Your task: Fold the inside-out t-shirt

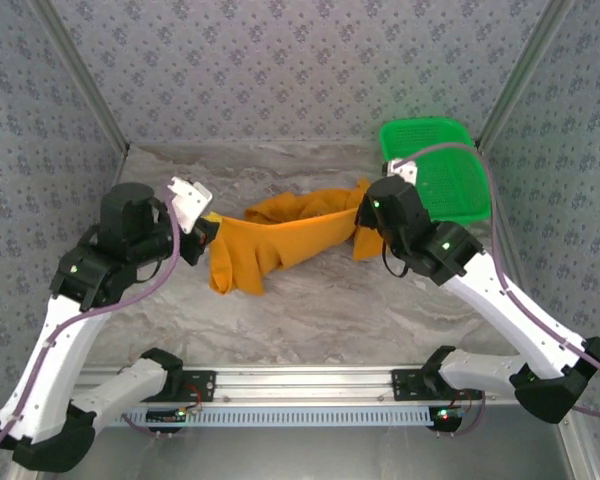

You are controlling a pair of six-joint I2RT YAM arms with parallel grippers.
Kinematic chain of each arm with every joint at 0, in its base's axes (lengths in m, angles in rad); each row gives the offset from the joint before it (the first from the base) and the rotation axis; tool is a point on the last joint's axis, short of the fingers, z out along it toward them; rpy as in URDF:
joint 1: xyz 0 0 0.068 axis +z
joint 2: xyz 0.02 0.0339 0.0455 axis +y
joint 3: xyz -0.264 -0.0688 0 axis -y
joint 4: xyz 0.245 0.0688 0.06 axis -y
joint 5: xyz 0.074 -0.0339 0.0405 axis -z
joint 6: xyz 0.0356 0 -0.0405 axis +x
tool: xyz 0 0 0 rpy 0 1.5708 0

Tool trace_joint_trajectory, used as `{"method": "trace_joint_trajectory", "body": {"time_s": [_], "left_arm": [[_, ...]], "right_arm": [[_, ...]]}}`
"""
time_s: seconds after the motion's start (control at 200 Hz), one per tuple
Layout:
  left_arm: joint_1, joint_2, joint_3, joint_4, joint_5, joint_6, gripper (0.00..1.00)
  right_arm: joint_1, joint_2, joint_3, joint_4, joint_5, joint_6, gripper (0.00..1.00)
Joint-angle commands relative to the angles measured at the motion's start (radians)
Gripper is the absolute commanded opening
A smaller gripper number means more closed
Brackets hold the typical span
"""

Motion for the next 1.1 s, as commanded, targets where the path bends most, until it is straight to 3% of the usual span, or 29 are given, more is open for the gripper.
{"method": "trace_joint_trajectory", "body": {"time_s": [0.0,0.13,0.265,0.41,0.495,0.59,0.69,0.81,0.88,1.019,1.094], "left_arm": [[-0.060,-0.033,0.152,0.116,-0.069,0.110,0.00],[-0.061,0.084,0.295,0.036,-0.125,0.201,0.00],[-0.063,0.099,0.204,0.083,-0.152,0.187,0.00],[-0.080,0.003,0.097,0.120,-0.136,0.063,0.00],[-0.087,-0.058,0.085,0.160,-0.082,0.054,0.00],[-0.088,-0.070,0.113,0.212,-0.007,0.068,0.00],[-0.088,0.011,0.184,0.178,0.019,0.111,0.00],[-0.078,0.146,0.218,0.201,-0.062,0.210,0.00],[-0.029,0.239,0.250,0.214,-0.076,0.247,0.00],[0.091,0.414,0.346,0.249,0.001,0.216,0.00],[0.141,0.508,0.417,0.302,0.017,0.109,0.00]], "right_arm": [[-0.032,0.034,0.157,0.092,0.019,-0.105,0.00],[-0.059,0.137,0.299,0.069,-0.039,-0.150,0.00],[-0.046,0.120,0.268,0.056,-0.020,-0.150,0.00],[0.094,-0.040,0.135,0.108,0.044,-0.276,0.00],[0.212,-0.105,0.124,0.105,0.145,-0.336,0.00],[0.229,-0.090,0.175,0.043,0.149,-0.333,0.00],[0.150,-0.041,0.131,0.139,0.133,-0.331,0.00],[-0.079,0.083,0.111,0.287,-0.085,-0.186,0.00],[-0.168,0.186,0.164,0.331,-0.176,-0.135,0.00],[-0.244,0.402,0.368,0.357,-0.298,-0.143,0.00],[-0.281,0.512,0.471,0.389,-0.362,-0.138,0.00]]}}
